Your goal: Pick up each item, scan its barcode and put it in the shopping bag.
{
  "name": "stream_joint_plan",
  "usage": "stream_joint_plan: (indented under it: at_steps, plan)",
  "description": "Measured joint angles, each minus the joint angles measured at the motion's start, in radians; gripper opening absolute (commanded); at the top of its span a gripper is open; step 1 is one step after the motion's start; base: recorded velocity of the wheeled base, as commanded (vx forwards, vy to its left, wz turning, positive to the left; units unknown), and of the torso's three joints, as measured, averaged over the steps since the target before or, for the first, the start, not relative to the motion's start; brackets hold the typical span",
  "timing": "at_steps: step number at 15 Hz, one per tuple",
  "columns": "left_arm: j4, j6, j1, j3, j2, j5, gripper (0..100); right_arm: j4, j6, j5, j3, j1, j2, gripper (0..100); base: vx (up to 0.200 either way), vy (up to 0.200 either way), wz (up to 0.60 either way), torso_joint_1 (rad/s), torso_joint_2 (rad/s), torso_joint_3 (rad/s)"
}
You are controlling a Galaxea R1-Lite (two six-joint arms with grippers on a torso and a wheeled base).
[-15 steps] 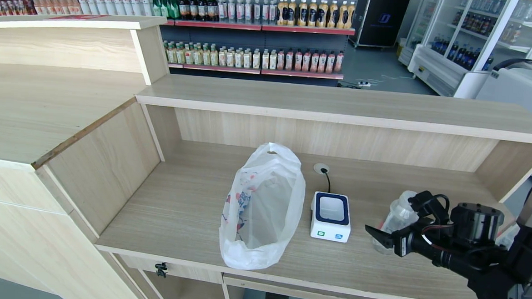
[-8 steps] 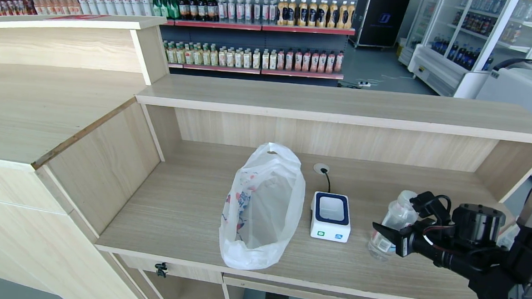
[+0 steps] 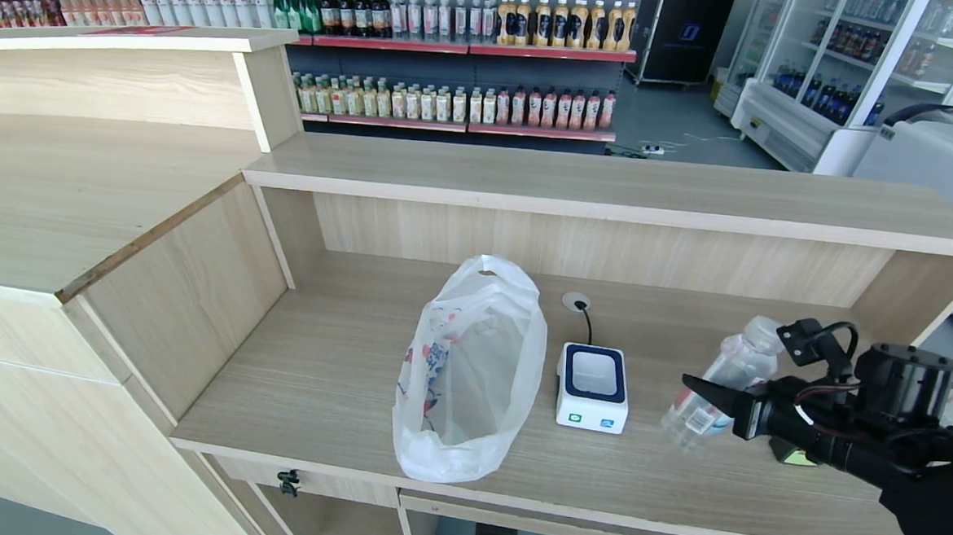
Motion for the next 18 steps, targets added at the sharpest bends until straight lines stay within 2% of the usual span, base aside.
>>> stream_joint_plan:
  at_steps: [3, 7, 9, 11, 18]
  plan:
    - [0.0, 0.001, 0.0, 0.0, 0.0, 0.0, 100, 0.236, 0.14, 0.086, -0.079, 0.0, -0.214, 0, 0.0, 0.0, 0.0, 0.0, 0.0, 0.0]
    - [0.0, 0.0, 0.0, 0.0, 0.0, 0.0, 100, 0.772, 0.275, 0.218, -0.295, 0.018, -0.567, 0, 0.0, 0.0, 0.0, 0.0, 0.0, 0.0]
    - [0.0, 0.0, 0.0, 0.0, 0.0, 0.0, 100, 0.933, 0.314, 0.282, -0.356, 0.036, -0.719, 0, 0.0, 0.0, 0.0, 0.0, 0.0, 0.0]
    - [0.0, 0.0, 0.0, 0.0, 0.0, 0.0, 100, 0.978, 0.356, 0.305, -0.364, 0.074, -0.816, 0, 0.0, 0.0, 0.0, 0.0, 0.0, 0.0]
    - [0.0, 0.0, 0.0, 0.0, 0.0, 0.0, 100, 0.97, 0.44, 0.312, -0.368, 0.228, -0.934, 0, 0.0, 0.0, 0.0, 0.0, 0.0, 0.0]
